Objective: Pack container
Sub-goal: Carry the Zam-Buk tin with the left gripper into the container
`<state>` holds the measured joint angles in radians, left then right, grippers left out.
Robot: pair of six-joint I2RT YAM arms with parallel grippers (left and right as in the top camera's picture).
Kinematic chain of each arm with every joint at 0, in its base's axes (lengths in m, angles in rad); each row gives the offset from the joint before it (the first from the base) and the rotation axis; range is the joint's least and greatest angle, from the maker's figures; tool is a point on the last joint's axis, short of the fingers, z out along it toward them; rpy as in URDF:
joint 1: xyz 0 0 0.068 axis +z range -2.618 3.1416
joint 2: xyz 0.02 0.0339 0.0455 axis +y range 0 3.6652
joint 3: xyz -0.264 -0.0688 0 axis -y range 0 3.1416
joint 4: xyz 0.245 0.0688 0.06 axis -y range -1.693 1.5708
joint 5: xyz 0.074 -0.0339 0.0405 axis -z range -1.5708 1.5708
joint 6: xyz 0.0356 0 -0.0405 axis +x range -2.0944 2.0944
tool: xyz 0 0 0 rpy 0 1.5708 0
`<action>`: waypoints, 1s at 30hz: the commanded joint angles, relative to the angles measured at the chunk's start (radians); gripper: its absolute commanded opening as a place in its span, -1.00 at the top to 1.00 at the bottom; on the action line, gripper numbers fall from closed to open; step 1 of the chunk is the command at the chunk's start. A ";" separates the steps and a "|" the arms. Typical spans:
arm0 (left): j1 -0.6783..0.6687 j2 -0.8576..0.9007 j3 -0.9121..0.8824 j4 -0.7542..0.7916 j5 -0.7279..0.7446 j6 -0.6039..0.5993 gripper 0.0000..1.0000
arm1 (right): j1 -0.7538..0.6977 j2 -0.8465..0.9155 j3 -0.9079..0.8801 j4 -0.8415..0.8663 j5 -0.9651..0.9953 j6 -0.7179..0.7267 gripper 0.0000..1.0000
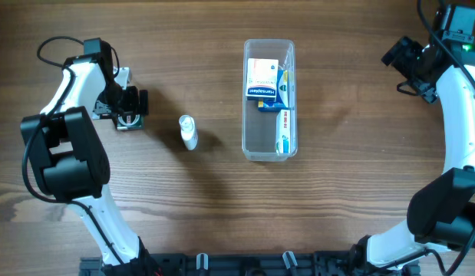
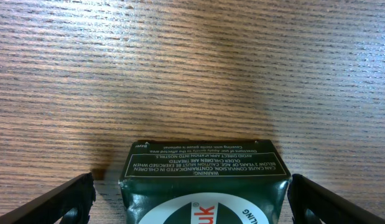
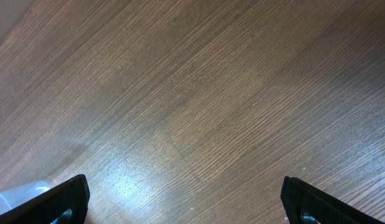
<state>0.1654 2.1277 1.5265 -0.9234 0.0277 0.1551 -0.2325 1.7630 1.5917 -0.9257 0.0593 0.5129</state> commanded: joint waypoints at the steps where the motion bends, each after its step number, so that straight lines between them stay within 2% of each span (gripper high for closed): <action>1: 0.007 0.016 -0.010 0.002 0.004 -0.005 -0.99 | -0.002 0.002 0.001 0.002 -0.005 0.011 -1.00; 4: 0.007 0.016 -0.010 0.008 0.004 -0.002 -0.99 | -0.002 0.002 0.001 0.002 -0.005 0.012 -1.00; 6: 0.007 0.016 -0.010 0.016 0.004 -0.002 -0.79 | -0.002 0.002 0.001 0.002 -0.005 0.012 -0.99; 10: 0.007 0.016 -0.010 0.018 0.004 -0.003 -0.66 | -0.002 0.002 0.001 0.002 -0.005 0.012 -1.00; 12: 0.007 0.016 -0.010 0.014 0.005 -0.003 -0.51 | -0.002 0.002 0.001 0.002 -0.005 0.012 -0.99; 17: 0.007 0.016 -0.010 -0.016 0.005 -0.003 -0.53 | -0.002 0.002 0.001 0.002 -0.005 0.012 -0.99; 19: 0.007 0.016 -0.010 -0.027 0.003 -0.002 -0.69 | -0.002 0.002 0.001 0.002 -0.005 0.011 -0.99; 20: 0.007 0.016 -0.010 -0.027 0.000 -0.002 -0.68 | -0.002 0.002 0.001 0.002 -0.005 0.012 -0.99; 23: 0.007 0.016 -0.010 -0.026 0.001 -0.002 -0.43 | -0.002 0.002 0.001 0.002 -0.005 0.012 -1.00; 26: 0.007 0.016 -0.010 -0.027 0.001 -0.002 -0.43 | -0.002 0.002 0.001 0.002 -0.005 0.011 -1.00; 30: 0.006 0.015 -0.010 -0.037 0.002 -0.003 -0.27 | -0.002 0.002 0.001 0.002 -0.005 0.011 -1.00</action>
<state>0.1654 2.1281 1.5257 -0.9497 0.0277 0.1516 -0.2325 1.7630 1.5917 -0.9257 0.0597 0.5125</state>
